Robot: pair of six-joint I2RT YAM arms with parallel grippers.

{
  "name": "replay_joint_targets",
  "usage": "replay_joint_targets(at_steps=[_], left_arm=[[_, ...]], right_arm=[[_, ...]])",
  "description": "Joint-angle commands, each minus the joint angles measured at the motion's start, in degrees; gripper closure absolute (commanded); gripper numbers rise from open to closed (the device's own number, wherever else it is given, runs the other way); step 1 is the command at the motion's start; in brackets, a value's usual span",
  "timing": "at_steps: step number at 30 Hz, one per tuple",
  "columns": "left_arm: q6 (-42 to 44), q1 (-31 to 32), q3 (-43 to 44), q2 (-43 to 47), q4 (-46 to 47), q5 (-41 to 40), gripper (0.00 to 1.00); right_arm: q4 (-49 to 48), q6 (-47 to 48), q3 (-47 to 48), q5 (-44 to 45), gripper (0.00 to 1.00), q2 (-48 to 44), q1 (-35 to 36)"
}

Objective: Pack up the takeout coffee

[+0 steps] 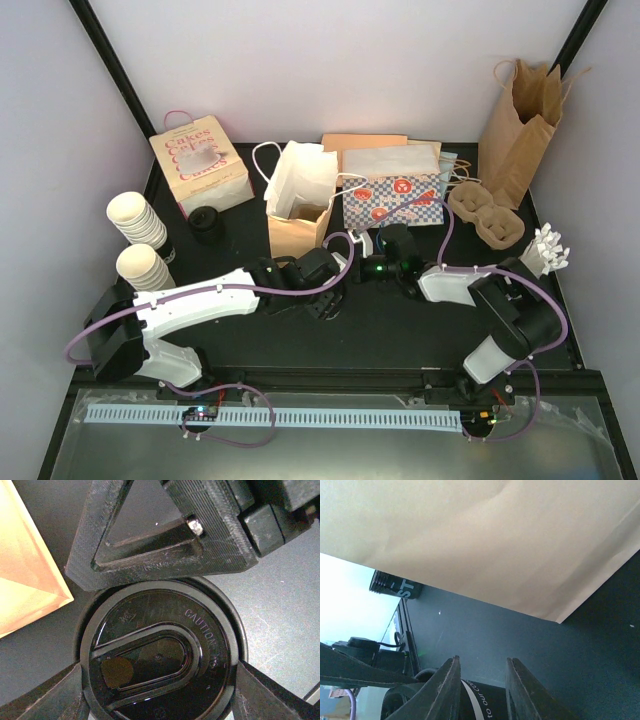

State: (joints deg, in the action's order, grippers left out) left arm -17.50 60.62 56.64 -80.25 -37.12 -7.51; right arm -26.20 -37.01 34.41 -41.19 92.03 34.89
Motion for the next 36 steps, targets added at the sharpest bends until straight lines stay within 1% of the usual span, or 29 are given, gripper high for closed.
replay_joint_targets(at_steps=[1,8,11,14,16,20,24,27,31,33,36], left_arm=[[0.0,1.6,-3.4,-5.3,-1.4,8.2,0.29],[-0.3,1.6,-3.6,-5.6,-1.3,7.9,0.29],[-0.3,1.6,-3.6,-5.6,-1.4,7.7,0.28],[-0.4,1.6,-3.5,-5.5,-1.6,7.7,0.29],[-0.5,1.6,-3.2,-5.4,-1.9,7.5,0.29],[-0.7,1.6,-2.6,-5.0,-3.2,6.1,0.29],[-0.9,1.6,-1.6,-4.5,-4.2,5.8,0.28],[-0.9,1.6,-0.9,-4.0,-4.6,5.4,0.28],[-0.9,1.6,-0.1,-3.8,-5.4,4.9,0.27],[-0.9,1.6,0.2,-3.9,-5.6,4.8,0.24],[-0.9,1.6,0.8,-3.6,-5.6,4.9,0.15]], right_arm=[[17.3,1.3,-6.2,4.3,0.72,5.3,4.1],[15.1,-0.6,-8.3,5.1,0.73,5.3,5.8],[16.2,-0.6,-7.8,5.8,0.73,3.7,5.8],[19.8,0.4,-5.6,7.6,0.73,0.7,5.7],[22.5,1.0,-3.7,9.7,0.73,-2.9,5.8],[30.5,3.1,1.7,16.9,0.73,-10.9,5.6],[38.9,5.8,6.9,23.6,0.72,-16.1,5.0],[43.0,7.4,8.6,25.8,0.71,-19.1,4.1],[45.7,8.9,8.5,26.4,0.69,-23.1,3.7],[46.1,9.7,7.9,25.6,0.67,-24.9,3.7],[47.1,10.5,7.2,25.2,0.61,-27.1,3.7]])
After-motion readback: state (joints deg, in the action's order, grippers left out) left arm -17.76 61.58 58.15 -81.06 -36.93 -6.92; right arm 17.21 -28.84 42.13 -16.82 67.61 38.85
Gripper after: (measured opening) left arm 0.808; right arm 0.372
